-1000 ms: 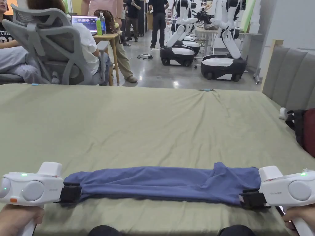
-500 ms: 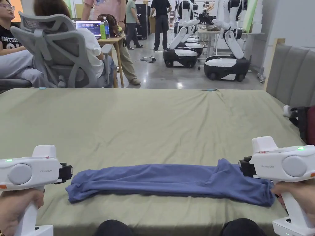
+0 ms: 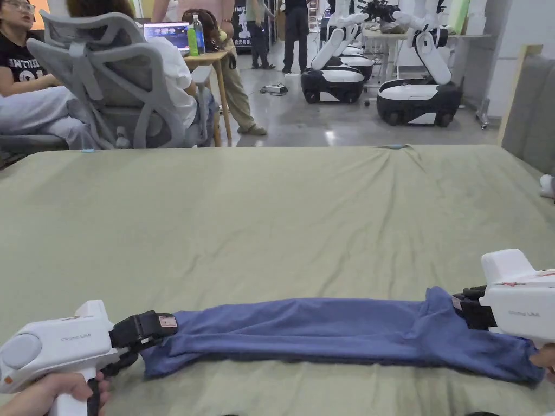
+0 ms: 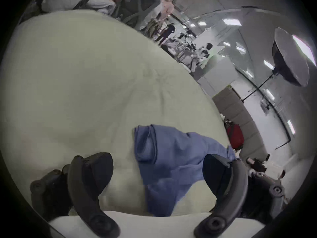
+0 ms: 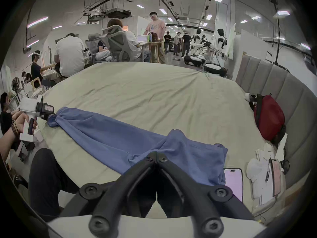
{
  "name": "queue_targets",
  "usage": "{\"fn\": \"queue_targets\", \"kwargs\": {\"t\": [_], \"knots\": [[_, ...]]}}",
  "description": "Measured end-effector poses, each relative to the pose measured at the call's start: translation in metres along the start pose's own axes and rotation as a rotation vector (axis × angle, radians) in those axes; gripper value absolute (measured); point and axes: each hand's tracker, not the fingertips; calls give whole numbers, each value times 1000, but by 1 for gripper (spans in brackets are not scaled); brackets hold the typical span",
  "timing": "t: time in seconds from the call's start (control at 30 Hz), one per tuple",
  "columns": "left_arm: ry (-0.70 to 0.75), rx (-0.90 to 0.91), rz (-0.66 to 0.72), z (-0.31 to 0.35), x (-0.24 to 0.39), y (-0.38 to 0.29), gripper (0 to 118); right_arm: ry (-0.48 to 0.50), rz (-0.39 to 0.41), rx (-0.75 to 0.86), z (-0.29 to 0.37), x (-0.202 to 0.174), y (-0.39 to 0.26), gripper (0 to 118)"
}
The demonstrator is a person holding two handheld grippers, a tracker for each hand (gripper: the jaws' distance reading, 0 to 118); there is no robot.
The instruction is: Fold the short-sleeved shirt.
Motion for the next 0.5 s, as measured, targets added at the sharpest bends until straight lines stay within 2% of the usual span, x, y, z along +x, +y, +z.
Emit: {"fn": "queue_targets", "kwargs": {"t": [0.07, 0.13, 0.17, 0.23, 0.27, 0.3, 0.33, 0.37, 0.5], "knots": [[-123, 37, 7, -7, 0, 16, 110, -11, 9, -4, -2, 0, 1, 0], [-236, -27, 112, -19, 12, 7, 103, -13, 4, -8, -3, 0, 1, 0], [-258, -61, 137, -32, 14, 9, 102, -10, 1, -9, -3, 0, 1, 0], [-183, -64, 62, -45, 36, -6, 96, -17, -4, -10, -3, 0, 0, 0], [-173, -44, 31, -47, 43, -10, 87, -22, -6, -12, -4, 1, 0, 0], [-170, -38, 29, -49, 45, -11, 67, -21, -5, -13, -4, 1, 0, 0], [-152, -49, 50, -51, 44, -11, 35, -21, -6, -14, -3, 2, -2, 0], [-127, -86, 94, -56, 31, 0, 20, -22, -8, -16, -2, 3, -3, 0], [-100, -51, 27, -45, 32, 3, 18, -27, -8, -21, -2, 4, -4, 0]]}}
